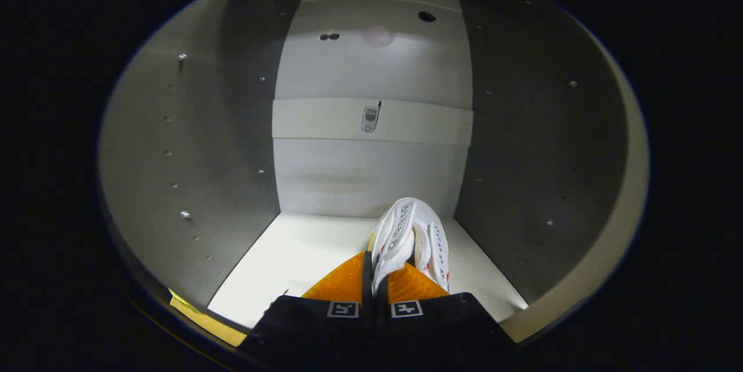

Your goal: Open the shoe cabinet door, grab the shoes and put them into the shoe cabinet, then close the shoe cabinet door.

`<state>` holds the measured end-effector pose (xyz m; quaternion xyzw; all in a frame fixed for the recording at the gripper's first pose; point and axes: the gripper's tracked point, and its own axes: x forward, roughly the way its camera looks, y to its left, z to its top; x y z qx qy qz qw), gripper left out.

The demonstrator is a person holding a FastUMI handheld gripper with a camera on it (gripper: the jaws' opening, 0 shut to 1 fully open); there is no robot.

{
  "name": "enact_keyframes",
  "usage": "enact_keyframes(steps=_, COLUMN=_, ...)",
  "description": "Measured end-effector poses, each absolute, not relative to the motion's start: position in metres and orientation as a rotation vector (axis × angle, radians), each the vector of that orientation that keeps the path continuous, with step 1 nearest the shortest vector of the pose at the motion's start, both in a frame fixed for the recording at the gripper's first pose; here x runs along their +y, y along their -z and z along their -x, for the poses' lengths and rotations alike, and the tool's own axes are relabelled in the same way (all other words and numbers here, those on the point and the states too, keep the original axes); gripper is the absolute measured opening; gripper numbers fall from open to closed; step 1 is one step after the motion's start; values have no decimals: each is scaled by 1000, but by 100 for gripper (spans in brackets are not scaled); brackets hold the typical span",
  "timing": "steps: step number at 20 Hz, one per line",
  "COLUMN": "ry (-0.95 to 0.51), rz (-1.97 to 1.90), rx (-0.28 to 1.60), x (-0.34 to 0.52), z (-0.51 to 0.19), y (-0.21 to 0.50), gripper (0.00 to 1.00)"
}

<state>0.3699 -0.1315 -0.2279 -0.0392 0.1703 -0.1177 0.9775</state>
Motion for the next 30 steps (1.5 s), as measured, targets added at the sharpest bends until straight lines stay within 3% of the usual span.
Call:
enact_keyframes(steps=3, ry=229, rz=76, rx=343, x=-140, z=-399, y=236, gripper=5)
enact_keyframes(steps=14, ry=203, rz=-11, rx=414, x=-134, z=-400, y=252, gripper=5)
enact_keyframes(steps=19, ry=218, rz=-26, rx=399, x=-134, z=-385, y=248, gripper=15)
enact_keyframes(steps=23, ry=205, rz=-32, rx=395, x=-126, z=-369, y=241, gripper=34)
enact_keyframes(steps=25, ry=193, rz=-43, rx=373, x=-119, z=-359, y=229, gripper=49)
enact_keyframes(steps=27, ry=195, rz=-46, rx=358, x=-113, z=-350, y=219, gripper=55)
enact_keyframes(steps=28, ry=196, rz=-47, rx=352, x=-110, z=-344, y=214, gripper=68)
enact_keyframes(steps=30, ry=194, rz=-57, rx=335, x=-104, z=-331, y=202, gripper=74)
